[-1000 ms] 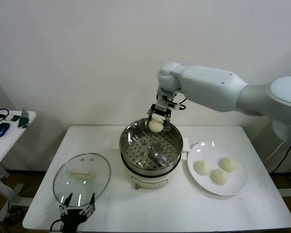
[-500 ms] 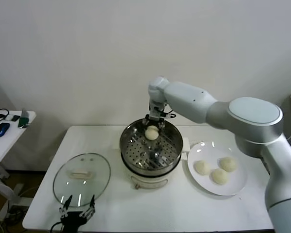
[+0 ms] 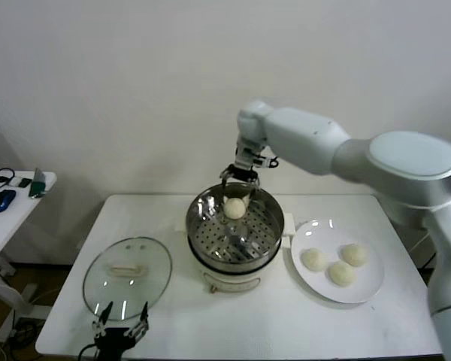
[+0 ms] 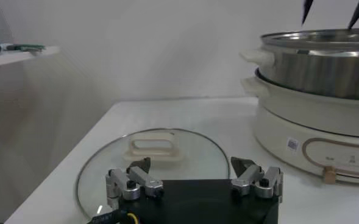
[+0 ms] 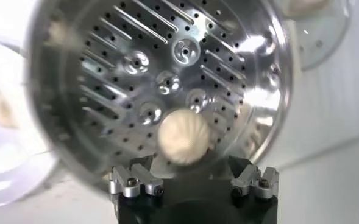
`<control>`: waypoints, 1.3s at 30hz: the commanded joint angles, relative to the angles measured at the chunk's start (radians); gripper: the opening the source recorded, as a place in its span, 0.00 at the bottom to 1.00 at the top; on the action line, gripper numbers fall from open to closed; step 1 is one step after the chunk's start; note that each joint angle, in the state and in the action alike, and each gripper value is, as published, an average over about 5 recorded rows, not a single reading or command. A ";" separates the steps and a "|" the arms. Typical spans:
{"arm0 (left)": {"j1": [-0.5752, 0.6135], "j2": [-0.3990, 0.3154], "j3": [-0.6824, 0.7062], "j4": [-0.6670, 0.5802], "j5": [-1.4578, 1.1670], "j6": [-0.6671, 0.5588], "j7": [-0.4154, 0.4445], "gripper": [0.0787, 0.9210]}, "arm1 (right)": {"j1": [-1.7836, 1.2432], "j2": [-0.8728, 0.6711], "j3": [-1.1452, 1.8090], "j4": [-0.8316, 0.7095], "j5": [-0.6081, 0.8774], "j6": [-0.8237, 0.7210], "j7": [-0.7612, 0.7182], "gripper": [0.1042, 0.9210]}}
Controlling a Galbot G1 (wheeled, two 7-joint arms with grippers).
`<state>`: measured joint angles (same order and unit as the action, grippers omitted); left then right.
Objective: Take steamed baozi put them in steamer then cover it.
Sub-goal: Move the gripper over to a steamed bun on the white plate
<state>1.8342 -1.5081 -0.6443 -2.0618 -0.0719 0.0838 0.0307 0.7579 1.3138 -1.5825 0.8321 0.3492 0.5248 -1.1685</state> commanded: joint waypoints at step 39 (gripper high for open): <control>-0.015 0.002 -0.005 0.050 0.006 -0.012 0.003 0.88 | -0.407 -0.450 0.044 0.367 0.019 -0.898 0.370 0.88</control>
<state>1.8188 -1.5075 -0.6492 -2.0139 -0.0663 0.0729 0.0333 0.4650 0.8512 -1.6235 1.2585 0.4334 -0.3385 -0.8275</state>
